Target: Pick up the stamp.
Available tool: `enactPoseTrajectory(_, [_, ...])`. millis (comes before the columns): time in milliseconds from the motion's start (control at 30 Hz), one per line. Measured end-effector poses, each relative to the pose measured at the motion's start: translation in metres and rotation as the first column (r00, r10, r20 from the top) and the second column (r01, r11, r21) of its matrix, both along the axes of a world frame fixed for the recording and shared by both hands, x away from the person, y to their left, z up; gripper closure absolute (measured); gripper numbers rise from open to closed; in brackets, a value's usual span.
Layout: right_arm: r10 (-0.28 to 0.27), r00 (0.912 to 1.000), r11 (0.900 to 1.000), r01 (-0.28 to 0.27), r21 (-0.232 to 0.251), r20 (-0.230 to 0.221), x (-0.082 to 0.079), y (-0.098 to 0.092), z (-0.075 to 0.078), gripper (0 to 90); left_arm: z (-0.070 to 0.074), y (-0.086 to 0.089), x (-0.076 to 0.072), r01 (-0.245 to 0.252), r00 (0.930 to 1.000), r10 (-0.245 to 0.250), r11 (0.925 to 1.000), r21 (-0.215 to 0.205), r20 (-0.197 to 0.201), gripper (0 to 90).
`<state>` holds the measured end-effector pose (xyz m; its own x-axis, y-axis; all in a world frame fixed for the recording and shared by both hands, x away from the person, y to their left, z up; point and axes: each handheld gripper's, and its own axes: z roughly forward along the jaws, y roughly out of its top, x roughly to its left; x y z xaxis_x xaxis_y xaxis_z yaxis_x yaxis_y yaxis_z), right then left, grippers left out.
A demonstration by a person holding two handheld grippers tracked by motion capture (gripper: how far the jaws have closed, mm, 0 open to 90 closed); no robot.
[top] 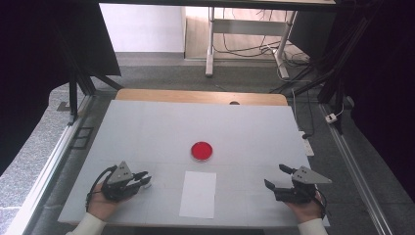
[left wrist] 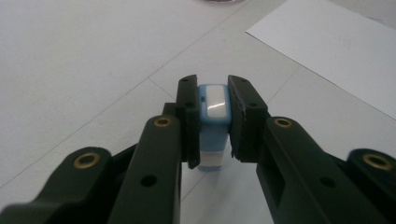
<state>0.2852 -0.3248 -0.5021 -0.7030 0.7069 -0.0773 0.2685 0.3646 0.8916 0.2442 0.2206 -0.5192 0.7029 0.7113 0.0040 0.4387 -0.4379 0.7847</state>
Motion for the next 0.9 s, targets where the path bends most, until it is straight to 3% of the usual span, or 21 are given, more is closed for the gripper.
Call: enactPoseTrajectory(900, [0.000, 1.0000, 1.000, 0.000, -0.010, 0.003, -0.001, 0.000, -0.001, 18.4, 0.015, 0.000, 0.004, -0.061, 0.9970, 0.065, 0.9944, -0.086, 0.043, 75.1])
